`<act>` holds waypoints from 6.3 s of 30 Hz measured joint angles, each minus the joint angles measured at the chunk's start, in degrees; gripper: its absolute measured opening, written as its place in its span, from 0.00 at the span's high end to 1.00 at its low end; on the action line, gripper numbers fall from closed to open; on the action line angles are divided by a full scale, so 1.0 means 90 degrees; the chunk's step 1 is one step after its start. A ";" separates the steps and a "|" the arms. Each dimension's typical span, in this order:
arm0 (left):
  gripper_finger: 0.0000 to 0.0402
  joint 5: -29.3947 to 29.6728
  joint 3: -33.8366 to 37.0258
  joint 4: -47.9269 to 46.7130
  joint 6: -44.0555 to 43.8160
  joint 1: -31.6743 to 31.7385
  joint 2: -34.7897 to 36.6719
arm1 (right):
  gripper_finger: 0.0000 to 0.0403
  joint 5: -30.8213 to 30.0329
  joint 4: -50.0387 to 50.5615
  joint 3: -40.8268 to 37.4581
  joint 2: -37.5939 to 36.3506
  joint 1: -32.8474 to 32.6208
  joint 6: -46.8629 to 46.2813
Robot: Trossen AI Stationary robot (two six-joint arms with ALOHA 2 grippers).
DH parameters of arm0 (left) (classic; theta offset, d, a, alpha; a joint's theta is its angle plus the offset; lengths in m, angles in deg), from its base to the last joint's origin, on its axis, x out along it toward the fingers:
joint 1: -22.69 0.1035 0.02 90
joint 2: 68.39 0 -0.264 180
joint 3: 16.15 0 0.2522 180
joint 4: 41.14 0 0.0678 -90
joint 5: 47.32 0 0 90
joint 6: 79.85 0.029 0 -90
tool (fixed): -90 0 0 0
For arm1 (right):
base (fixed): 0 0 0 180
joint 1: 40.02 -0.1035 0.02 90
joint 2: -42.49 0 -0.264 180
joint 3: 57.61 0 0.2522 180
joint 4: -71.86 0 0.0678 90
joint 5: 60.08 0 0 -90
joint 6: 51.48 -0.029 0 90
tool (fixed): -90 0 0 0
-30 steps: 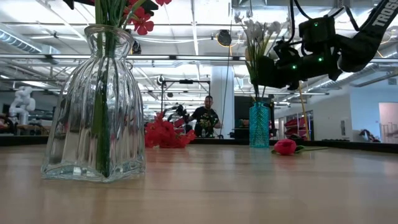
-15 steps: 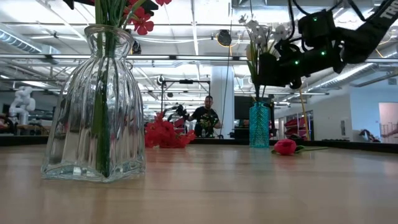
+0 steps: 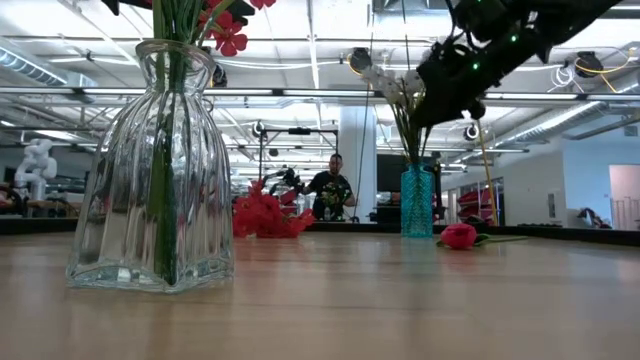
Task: Sort flowers into vase by color
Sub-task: Put the top white flowers into the blue vase, then put the red flower into the transparent vase, then put the orange flowers into the transparent bin
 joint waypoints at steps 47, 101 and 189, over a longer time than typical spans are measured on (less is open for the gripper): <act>0.48 -0.0005 -0.0002 -0.1846 -0.0488 -0.0266 0.0619 | 0.65 0.1423 0.4632 0.1231 0.2546 -0.2120 0.3218; 0.48 0.0174 -0.0002 -0.4414 -0.1205 -0.1150 0.0972 | 1.00 -0.0394 0.1619 0.1221 0.1698 -0.5452 -0.1185; 0.48 0.0206 0.0005 -0.6099 -0.0659 -0.3101 0.1191 | 0.74 -0.2679 -0.1383 0.4058 0.4213 -0.6168 -0.2020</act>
